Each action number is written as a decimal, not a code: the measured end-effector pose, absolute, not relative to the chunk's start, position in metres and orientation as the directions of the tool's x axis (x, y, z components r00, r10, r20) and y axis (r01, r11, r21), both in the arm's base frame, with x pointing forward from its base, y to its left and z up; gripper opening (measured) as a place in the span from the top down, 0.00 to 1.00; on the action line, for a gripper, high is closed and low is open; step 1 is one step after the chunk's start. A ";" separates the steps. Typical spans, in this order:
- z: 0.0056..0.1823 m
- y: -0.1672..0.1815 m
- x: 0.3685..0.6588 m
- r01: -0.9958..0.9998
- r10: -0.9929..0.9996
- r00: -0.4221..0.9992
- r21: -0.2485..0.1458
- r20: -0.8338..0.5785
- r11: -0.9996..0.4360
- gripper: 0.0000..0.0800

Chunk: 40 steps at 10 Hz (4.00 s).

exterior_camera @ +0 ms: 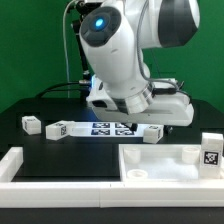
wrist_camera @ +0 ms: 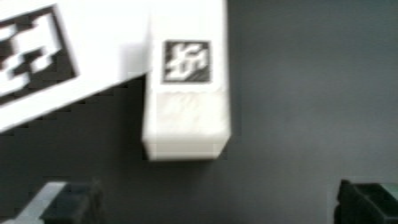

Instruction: Assemble square table

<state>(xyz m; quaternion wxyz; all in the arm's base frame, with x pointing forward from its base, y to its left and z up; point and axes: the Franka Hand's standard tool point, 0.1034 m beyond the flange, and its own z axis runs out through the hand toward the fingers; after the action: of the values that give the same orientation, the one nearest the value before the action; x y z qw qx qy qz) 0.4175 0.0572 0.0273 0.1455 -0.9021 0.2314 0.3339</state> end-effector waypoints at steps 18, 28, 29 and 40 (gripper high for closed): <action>0.005 0.059 0.380 -0.608 -0.339 0.556 -0.094 -0.759 -0.788 0.64; 0.100 0.035 0.441 -0.469 -0.303 0.749 -0.148 -0.589 -0.871 0.64; 0.098 0.035 0.446 -0.460 -0.339 0.807 -0.154 -0.484 -0.875 0.64; 0.143 0.009 0.550 -0.280 -0.306 0.907 -0.128 0.291 -0.952 0.64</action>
Offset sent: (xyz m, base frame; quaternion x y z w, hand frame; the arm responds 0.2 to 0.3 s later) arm 0.0000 0.0000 0.0000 0.0000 0.0000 0.0000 1.0000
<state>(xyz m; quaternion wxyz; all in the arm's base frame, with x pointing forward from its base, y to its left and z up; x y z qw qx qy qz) 0.5500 0.0094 0.1433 0.0416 -0.9755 0.1500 -0.1557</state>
